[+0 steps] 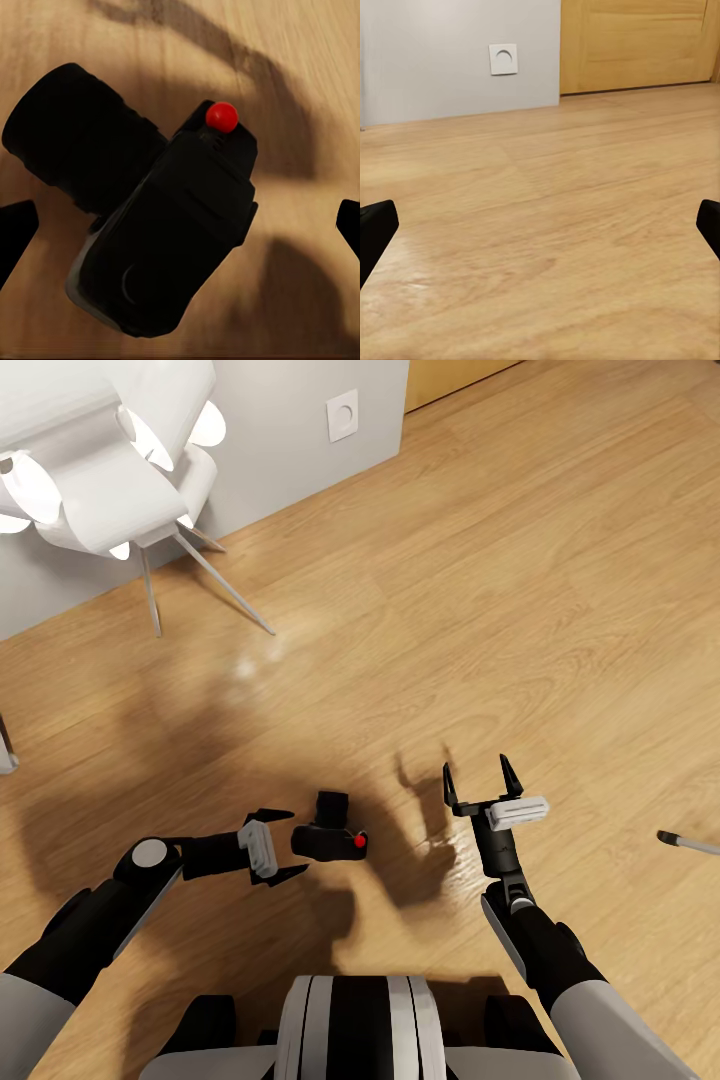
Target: Attach the digital camera to the camera tripod in the bedroom.
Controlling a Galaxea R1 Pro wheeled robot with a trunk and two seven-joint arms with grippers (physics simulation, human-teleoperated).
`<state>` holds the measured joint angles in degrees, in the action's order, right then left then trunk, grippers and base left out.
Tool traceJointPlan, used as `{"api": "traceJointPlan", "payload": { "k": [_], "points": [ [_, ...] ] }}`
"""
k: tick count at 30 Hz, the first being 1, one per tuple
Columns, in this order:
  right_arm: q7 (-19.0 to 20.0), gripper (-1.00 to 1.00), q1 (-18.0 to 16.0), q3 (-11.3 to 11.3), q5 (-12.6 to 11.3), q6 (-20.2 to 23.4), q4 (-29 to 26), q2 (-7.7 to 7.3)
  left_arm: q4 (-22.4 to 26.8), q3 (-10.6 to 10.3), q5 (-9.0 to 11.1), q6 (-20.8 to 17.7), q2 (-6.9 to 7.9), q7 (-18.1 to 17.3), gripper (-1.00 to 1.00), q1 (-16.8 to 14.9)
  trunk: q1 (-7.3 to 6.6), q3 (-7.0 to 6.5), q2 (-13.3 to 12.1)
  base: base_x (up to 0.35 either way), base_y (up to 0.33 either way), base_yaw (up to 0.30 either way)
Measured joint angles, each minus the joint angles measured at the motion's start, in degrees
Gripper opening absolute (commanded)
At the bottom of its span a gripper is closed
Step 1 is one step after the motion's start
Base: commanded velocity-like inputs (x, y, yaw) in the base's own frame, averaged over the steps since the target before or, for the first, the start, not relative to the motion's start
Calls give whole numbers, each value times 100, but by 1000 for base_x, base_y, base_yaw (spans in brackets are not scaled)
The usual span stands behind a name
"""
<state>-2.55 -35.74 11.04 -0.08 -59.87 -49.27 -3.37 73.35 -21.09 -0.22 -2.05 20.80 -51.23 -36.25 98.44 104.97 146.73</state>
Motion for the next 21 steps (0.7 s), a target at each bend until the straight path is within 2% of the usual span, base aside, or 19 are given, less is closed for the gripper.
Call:
{"api": "traceJointPlan", "payload": {
  "k": [15,21],
  "points": [
    [0,100,0,0,-1,0,4,0,-228,28,-8,6,-13,23,100,-1,0,0,0,0,0,0],
    [0,100,0,0,0,0,4,0,-320,32,-10,8,-21,159,100,-2,0,0,0,0,0,0]
  ]
}}
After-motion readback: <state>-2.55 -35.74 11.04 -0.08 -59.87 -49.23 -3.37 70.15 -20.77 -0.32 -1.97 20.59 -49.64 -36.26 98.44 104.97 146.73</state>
